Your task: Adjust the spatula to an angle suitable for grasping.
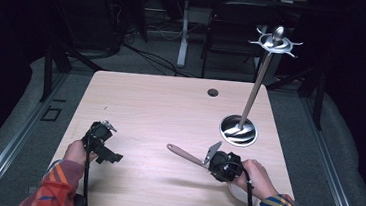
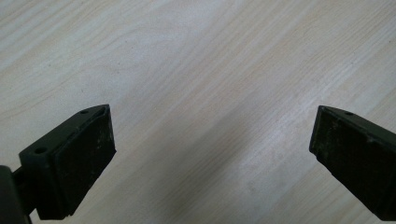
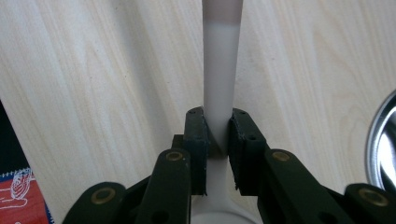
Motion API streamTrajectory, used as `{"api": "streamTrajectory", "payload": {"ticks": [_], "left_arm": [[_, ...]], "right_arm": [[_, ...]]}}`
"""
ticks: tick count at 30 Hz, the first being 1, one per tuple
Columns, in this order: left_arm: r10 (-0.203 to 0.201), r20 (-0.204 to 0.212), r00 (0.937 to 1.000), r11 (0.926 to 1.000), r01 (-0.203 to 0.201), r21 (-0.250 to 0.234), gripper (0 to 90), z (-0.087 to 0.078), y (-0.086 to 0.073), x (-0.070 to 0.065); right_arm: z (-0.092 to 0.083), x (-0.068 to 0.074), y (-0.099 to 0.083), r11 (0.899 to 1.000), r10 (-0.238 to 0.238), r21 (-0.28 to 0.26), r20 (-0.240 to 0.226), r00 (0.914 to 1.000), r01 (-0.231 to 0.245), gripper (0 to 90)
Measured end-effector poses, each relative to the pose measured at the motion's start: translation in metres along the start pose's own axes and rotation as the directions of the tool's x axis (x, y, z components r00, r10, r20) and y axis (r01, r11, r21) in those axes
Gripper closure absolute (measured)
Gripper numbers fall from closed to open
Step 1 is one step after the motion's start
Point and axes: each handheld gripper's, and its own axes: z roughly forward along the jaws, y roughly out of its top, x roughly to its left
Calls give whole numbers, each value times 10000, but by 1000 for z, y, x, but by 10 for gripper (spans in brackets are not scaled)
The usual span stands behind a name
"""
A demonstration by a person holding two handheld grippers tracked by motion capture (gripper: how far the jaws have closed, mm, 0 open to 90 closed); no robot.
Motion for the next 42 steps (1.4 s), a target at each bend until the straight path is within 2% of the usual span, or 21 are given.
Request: {"api": "streamTrajectory", "payload": {"ticks": [2,7,8,9,20,21,22,23,24,26,27,28,29,30,31,32,33,36,37,39,42], "left_arm": [[-17,1,10000,10000,17,-9,2,0,0,0],[-14,-1,10000,10000,14,-2,2,0,0,0],[-14,-1,10000,10000,14,-2,2,0,0,0],[-12,16,10000,10000,12,-7,2,1,0,0],[-10,31,10000,10000,10,14,2,1,0,0],[-16,30,10000,10000,16,13,2,1,0,0],[-46,58,10000,10000,46,2,2,1,0,0],[-46,58,10000,10000,46,2,2,1,0,0],[-16,42,10000,10000,16,7,3,1,0,0],[-14,28,10000,10000,13,24,2,1,0,0],[-12,28,10000,10000,12,23,2,1,0,0],[-20,39,10000,10000,20,9,2,1,0,0],[-15,25,10000,10000,15,36,2,1,0,0],[-15,25,10000,10000,15,36,2,1,0,0],[-13,20,10000,10000,13,41,2,1,0,0],[-15,26,10000,10000,15,43,2,1,0,0],[-3,-6,10000,10000,3,61,3,1,0,0],[-19,31,10000,10000,18,69,2,1,0,0],[-19,31,10000,10000,18,69,3,1,0,0],[-21,26,10000,10000,21,55,3,1,0,-1],[16,-11,10000,10000,-16,83,3,1,0,0]], "right_arm": [[-4,-4,-2,9991,277,-329,126,9995,-273,786],[-13,-12,-6,9933,926,-734,447,9947,-892,786],[-13,-12,-6,9933,926,-734,447,9947,-892,786],[-16,-14,-7,9898,1168,-884,575,9915,-1115,786],[-23,-25,-12,9725,2036,-1367,1075,9731,-1883,786],[-25,-26,-13,9734,2043,-1302,1200,9715,-1886,786],[-27,-29,-15,9675,2249,-1461,1252,9663,-2062,786],[-27,-29,-15,9675,2249,-1461,1252,9663,-2062,786],[-28,-30,-17,9588,2527,-1687,1376,9577,-2287,786],[-30,-31,-18,9572,2601,-1688,1468,9543,-2350,785],[-30,-32,-19,9493,2781,-1935,1490,9489,-2478,786],[-32,-34,-20,9486,2838,-1905,1598,9455,-2526,786],[-35,-36,-22,9353,3148,-2195,1584,9358,-2775,785],[-35,-36,-22,9353,3148,-2195,1584,9358,-2775,785],[-36,-38,-23,9333,3226,-2199,1667,9318,-2838,786],[-39,-40,-25,9251,3414,-2340,1683,9247,-2990,785],[-40,-41,-27,9215,3514,-2377,1741,9199,-3071,785],[-42,-44,-30,9110,3725,-2541,1698,9123,-3247,785],[-42,-44,-30,9110,3725,-2541,1698,9123,-3247,785],[-45,-46,-32,8996,3968,-2704,1774,9006,-3430,785],[-46,-48,-34,8953,4050,-2751,1750,8974,-3504,785]]}}
